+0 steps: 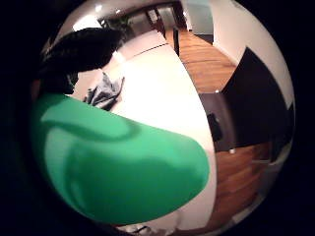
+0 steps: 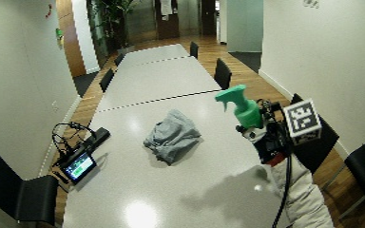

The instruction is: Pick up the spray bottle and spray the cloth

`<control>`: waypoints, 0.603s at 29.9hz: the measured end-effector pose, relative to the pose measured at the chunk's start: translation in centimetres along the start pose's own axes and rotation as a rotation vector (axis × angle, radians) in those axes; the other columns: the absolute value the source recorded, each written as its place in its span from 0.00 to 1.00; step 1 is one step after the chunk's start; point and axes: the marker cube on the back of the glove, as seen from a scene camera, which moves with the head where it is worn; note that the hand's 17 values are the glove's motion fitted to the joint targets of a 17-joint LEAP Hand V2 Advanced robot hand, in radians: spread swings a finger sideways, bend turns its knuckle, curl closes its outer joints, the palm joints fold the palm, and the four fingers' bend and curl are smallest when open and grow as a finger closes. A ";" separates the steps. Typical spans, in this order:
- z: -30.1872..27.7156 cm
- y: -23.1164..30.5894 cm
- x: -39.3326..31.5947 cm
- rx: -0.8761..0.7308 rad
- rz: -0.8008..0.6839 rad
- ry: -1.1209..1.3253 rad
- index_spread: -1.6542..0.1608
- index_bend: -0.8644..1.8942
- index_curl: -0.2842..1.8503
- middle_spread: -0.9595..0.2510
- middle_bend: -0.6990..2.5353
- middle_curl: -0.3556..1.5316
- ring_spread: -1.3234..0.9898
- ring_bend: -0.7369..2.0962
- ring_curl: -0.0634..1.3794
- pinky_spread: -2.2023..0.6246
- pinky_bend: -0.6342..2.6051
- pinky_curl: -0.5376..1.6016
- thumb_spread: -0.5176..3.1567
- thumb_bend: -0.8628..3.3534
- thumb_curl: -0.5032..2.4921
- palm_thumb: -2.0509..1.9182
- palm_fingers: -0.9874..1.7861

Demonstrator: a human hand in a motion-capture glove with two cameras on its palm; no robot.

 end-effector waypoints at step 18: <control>1.9 -4.5 0.0 -0.215 -0.079 0.791 0.76 0.36 0.29 0.72 0.32 0.43 0.51 0.44 0.34 0.73 0.33 0.44 0.25 0.20 0.38 0.82 0.70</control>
